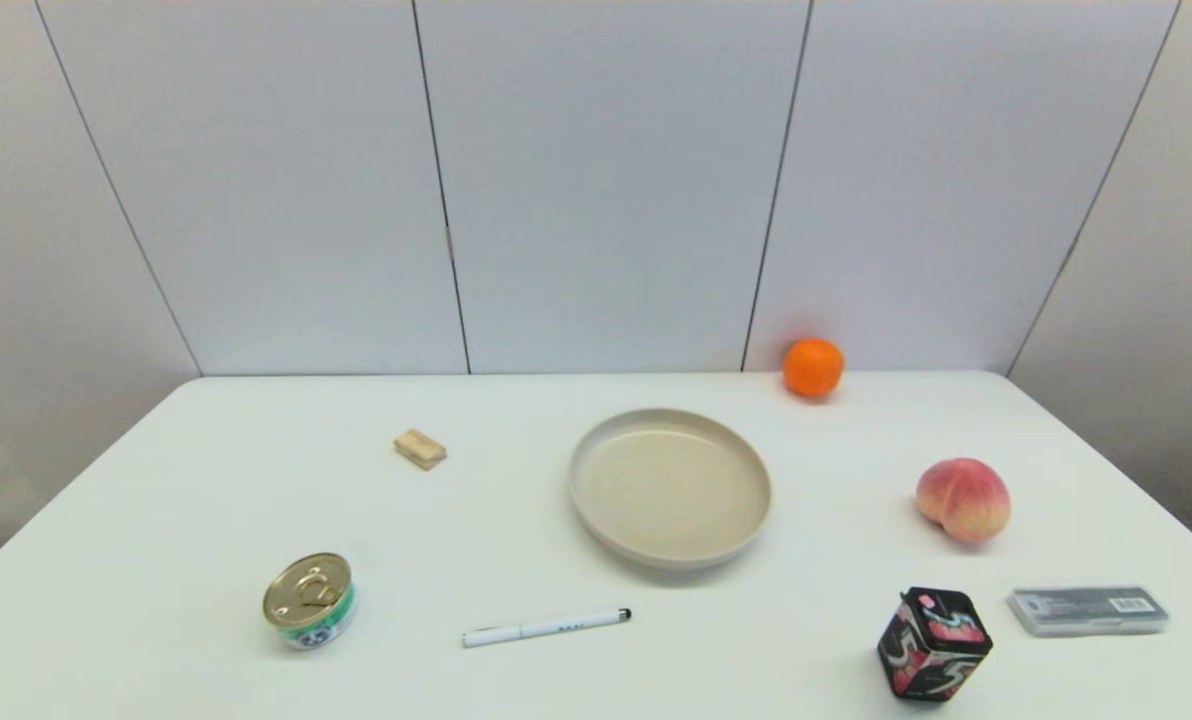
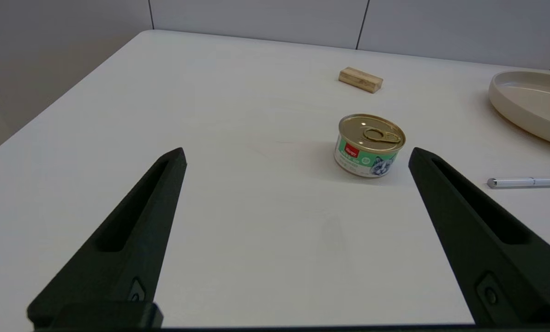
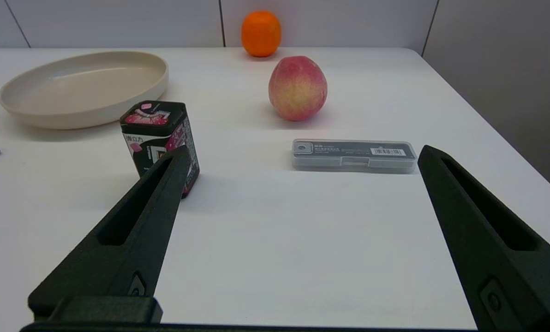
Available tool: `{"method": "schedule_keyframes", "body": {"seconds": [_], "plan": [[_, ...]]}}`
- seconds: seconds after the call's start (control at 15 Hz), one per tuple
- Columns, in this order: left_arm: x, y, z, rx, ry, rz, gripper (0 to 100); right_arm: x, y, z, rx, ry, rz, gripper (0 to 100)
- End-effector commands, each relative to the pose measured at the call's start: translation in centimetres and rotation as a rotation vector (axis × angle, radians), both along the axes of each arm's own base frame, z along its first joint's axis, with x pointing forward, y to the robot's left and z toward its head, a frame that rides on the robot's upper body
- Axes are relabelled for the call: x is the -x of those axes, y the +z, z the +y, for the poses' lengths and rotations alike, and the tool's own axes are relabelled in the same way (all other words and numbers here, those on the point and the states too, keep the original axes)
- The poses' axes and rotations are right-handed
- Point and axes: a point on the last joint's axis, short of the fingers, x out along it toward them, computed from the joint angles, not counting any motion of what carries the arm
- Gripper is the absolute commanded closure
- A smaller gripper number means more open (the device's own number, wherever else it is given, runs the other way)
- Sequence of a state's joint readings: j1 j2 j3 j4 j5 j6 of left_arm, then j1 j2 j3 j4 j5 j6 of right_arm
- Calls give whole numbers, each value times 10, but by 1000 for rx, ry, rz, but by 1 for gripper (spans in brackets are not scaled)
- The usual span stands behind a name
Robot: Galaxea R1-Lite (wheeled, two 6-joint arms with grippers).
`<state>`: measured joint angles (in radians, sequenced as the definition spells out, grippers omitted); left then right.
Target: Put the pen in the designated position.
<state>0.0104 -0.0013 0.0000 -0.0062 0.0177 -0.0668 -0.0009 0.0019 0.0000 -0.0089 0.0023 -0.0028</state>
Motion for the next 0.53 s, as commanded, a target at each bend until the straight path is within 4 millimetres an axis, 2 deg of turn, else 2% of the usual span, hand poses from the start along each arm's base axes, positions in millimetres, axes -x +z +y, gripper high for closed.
{"method": "schedule_keyframes", "body": {"seconds": [0.07, 0.13, 0.33, 0.53], "plan": [[0, 0, 0, 1, 1, 0, 0, -5, 2, 0, 0, 0, 68, 0], [0, 0, 0, 1, 1, 0, 0, -8, 9, 0, 5, 3, 87, 0], [0, 0, 0, 1, 1, 0, 0, -16, 51, 0, 36, 75, 84, 0], [0, 0, 0, 1, 1, 0, 0, -28, 85, 3, 77, 310, 94, 0]]}}
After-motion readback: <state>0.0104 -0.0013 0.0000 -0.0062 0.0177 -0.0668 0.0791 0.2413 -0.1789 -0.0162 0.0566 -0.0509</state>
